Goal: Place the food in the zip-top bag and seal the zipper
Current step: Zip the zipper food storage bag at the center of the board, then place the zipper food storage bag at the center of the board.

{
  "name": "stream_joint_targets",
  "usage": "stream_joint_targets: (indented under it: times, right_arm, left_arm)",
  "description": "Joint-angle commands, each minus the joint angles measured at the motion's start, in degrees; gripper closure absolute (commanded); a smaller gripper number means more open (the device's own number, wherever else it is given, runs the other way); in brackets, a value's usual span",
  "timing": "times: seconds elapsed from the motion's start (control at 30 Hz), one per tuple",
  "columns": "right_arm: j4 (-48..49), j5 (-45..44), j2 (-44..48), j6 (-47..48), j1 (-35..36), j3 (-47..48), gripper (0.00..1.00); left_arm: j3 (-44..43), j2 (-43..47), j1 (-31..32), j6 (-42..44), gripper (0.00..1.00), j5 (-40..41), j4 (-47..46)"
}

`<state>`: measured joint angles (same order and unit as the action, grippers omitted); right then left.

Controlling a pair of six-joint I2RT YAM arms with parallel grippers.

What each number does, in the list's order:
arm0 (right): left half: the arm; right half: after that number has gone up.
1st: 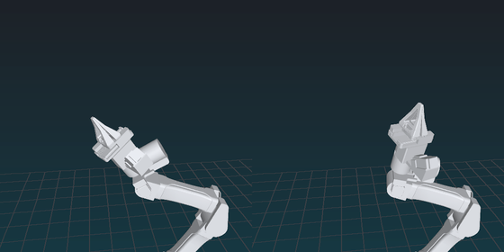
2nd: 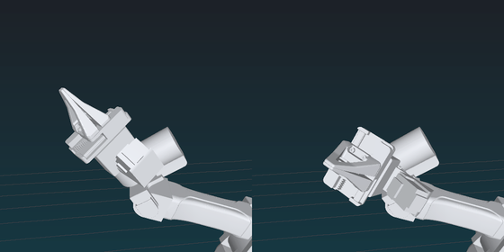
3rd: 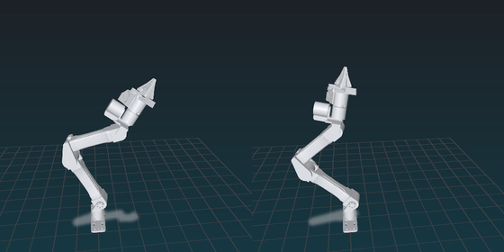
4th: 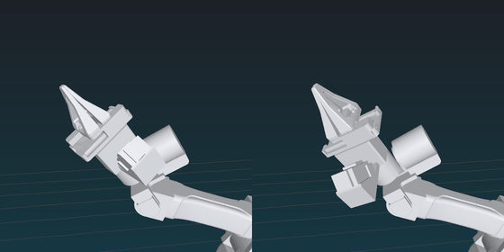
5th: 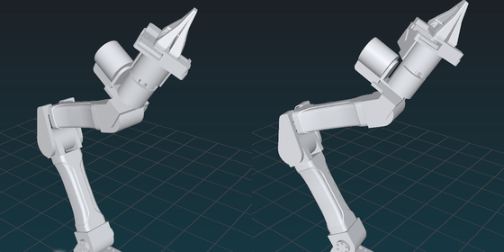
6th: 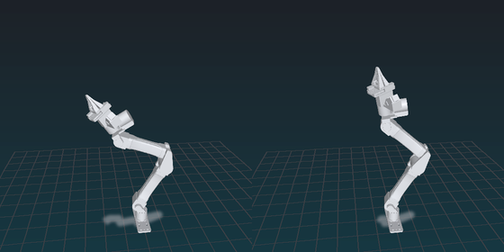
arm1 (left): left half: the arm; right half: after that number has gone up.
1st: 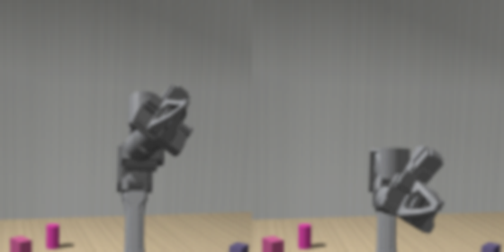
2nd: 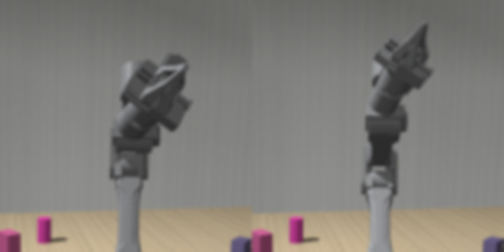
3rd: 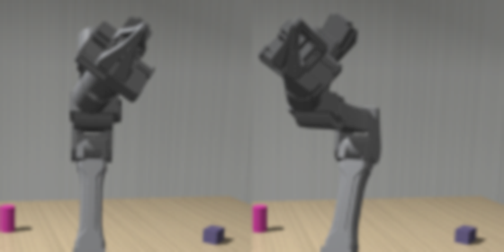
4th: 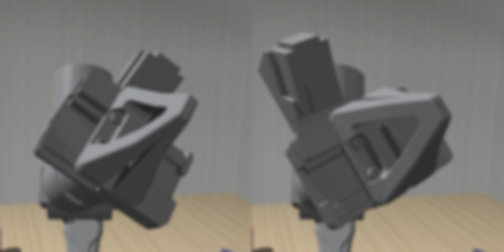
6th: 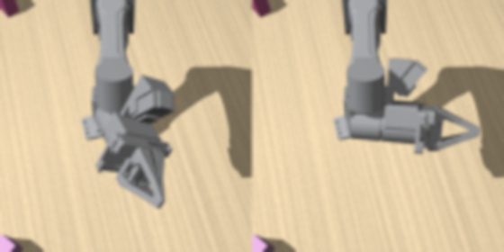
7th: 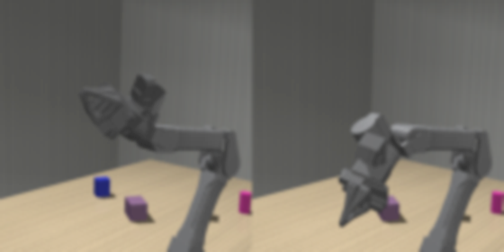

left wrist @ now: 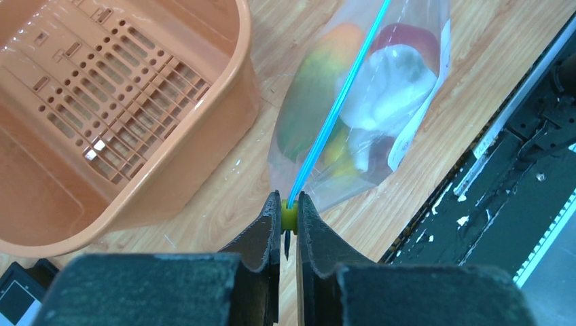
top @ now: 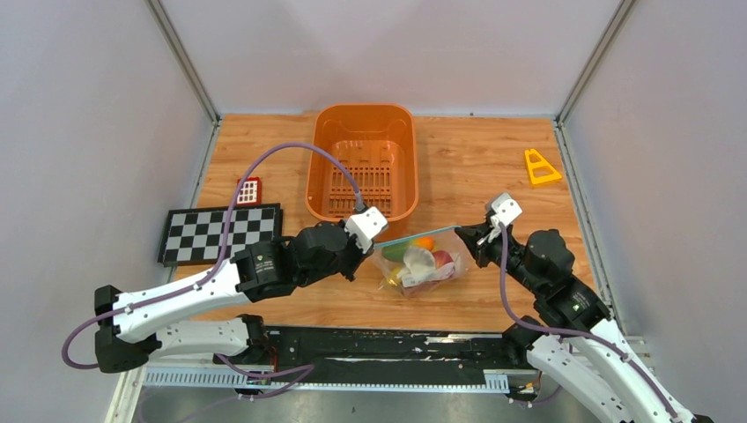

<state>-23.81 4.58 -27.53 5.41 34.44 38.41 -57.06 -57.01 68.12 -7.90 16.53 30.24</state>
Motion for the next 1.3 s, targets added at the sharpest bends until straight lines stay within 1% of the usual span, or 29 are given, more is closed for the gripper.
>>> stream_joint_targets:
  times: [0.0, 0.07, 0.17, 0.23, 0.27, 0.33, 0.4, 0.5, 0.6, 0.73, 0.83, 0.87, 0.93, 1.0, 1.03, 1.1, 1.13, 1.2, 1.27]
  right_arm:
    - [4.4, -10.5, 1.9, -0.8, -2.2, -0.2, 1.00]
    - [5.3, -9.8, 1.2, -1.1, -2.2, -0.8, 1.00]
    - [5.8, -9.2, -1.2, -1.4, -2.2, -0.7, 1.00]
    - [5.1, -9.5, -2.4, -1.8, -2.3, 0.0, 1.00]
    - [5.2, -10.5, -2.7, -1.9, -2.2, 0.0, 1.00]
    - [5.6, -11.8, -2.8, -2.2, -2.2, -0.1, 1.00]
    - [5.5, -13.7, -3.0, -3.3, -2.3, 0.7, 1.00]
    - [5.7, -18.1, -4.3, -3.3, -2.5, 3.6, 1.00]
    - [5.6, -19.4, -8.5, -0.7, -3.8, 9.7, 1.00]
    - [2.8, -21.8, -14.3, 1.5, -6.2, 16.7, 1.00]
    - [3.4, -22.8, -13.7, 0.8, -6.9, 16.2, 1.00]
    - [4.1, -21.3, -12.5, 0.6, -6.9, 14.6, 1.00]
    - [4.3, -13.5, -9.5, -0.6, -6.9, 10.5, 1.00]
    - [3.7, -3.1, -7.0, -5.5, -6.9, 5.5, 1.00]
    - [2.7, -0.4, -6.2, -8.8, -6.9, 3.0, 1.00]
    - [-1.3, 1.5, -4.4, -18.3, -6.9, -0.8, 1.00]
    - [-2.4, 4.0, -3.3, -20.1, -6.9, -2.5, 1.00]
    - [-3.5, 10.4, -0.3, -20.8, -6.9, -5.3, 1.00]
    - [-5.6, 12.5, 2.9, -20.3, -6.9, -5.1, 1.00]
  left_arm:
    - [-0.3, -0.1, -0.3, -1.8, 0.88, 5.4, 4.8]
    - [0.2, -0.2, -0.4, -0.8, 0.84, 3.6, 3.6]
    - [-0.2, -0.5, -0.4, -0.1, 0.71, 2.2, 2.4]
    - [-0.6, -0.1, -0.5, -1.0, 0.37, 3.4, 1.0]
    - [-0.6, 0.2, -0.7, -1.3, 0.28, 3.6, 0.1]
    - [-0.8, 0.9, -1.3, -1.8, 0.19, 3.7, -1.4]
    - [-0.6, 2.1, -2.2, -2.8, 0.13, 4.8, -2.7]
    - [-0.2, 4.2, -3.8, -3.8, 0.06, 5.6, -4.1]
    - [0.9, 6.7, -5.3, -4.5, 0.01, 5.5, -6.0]
    - [1.7, 7.3, -6.3, -5.0, 0.00, 5.2, -6.9]
    - [1.8, 6.6, -6.5, -6.1, 0.00, 5.9, -6.4]
    - [2.0, 6.6, -6.5, -6.6, 0.00, 6.1, -6.3]
    - [2.8, 6.6, -6.6, -7.1, 0.00, 6.1, -6.6]
    - [3.5, 6.9, -6.6, -7.7, 0.00, 6.1, -6.9]
    - [3.8, 6.9, -6.7, -7.7, 0.00, 6.1, -7.0]
    - [3.8, 6.7, -6.8, -7.7, 0.00, 6.2, -7.0]
    - [3.8, 6.6, -6.8, -7.7, 0.00, 6.2, -7.0]
    - [3.4, 6.2, -6.9, -7.6, 0.00, 6.1, -6.9]
    - [3.1, 5.9, -6.9, -7.4, 0.00, 5.8, -6.8]
